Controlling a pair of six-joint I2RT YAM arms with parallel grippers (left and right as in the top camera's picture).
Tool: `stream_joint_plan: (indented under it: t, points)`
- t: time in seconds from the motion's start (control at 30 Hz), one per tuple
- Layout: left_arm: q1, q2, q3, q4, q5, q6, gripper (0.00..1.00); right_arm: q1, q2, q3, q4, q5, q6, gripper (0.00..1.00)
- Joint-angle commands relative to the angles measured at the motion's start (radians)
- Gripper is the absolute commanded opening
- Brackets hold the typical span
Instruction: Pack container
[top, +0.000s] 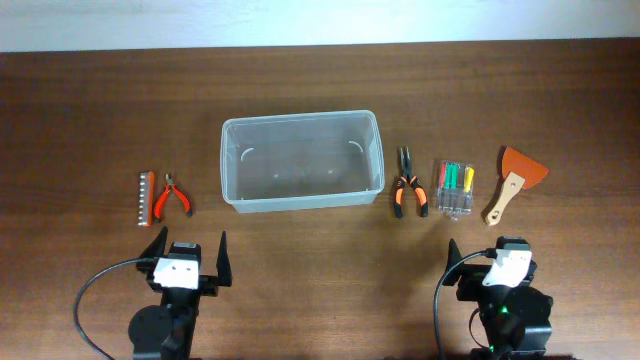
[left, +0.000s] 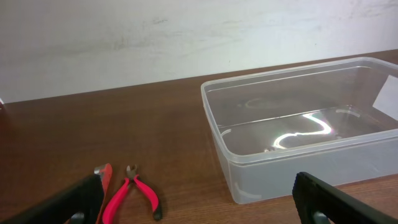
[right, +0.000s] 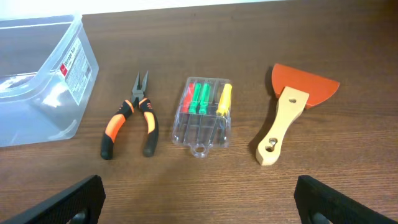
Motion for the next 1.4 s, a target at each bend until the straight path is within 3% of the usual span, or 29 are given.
stream_joint_plan:
  t: [0.0,0.17,0.33,0.57,0.77,0.87,1.0,1.13,1.37]
  points:
    - [-0.002,-0.003,0.007,0.006,0.0,-0.012,0.99,-0.005,-0.008,0.005,0.042,-0.053,-0.003,0.98]
    - [-0.002,0.032,0.113,0.009,0.015,-0.016,0.99,-0.005,0.009,0.031,0.126,-0.133,-0.003,0.98]
    - [-0.001,0.175,0.27,-0.034,-0.042,-0.015,0.99,-0.008,0.097,0.092,0.126,-0.121,-0.003,0.98]
    - [0.015,0.601,0.608,-0.149,-0.163,-0.014,0.99,-0.008,0.46,0.341,0.094,-0.058,-0.051,0.99]
    - [0.125,0.992,0.91,-0.213,-0.166,0.023,0.99,-0.009,0.871,0.715,-0.165,-0.077,-0.286,0.99]
    - [0.182,1.137,1.028,-0.223,-0.166,0.023,0.99,-0.033,1.038,0.864,-0.216,-0.073,-0.321,0.99]
    - [0.24,1.279,1.127,-0.221,-0.166,0.023,0.99,-0.104,1.22,1.024,-0.225,-0.117,-0.317,0.99]
    - [0.274,1.373,1.156,-0.222,-0.166,0.023,0.99,-0.169,1.345,1.141,-0.233,-0.311,-0.317,0.99]
    - [0.285,1.46,1.156,-0.253,-0.167,0.023,0.99,-0.235,1.394,1.169,-0.254,-0.29,-0.276,0.99]
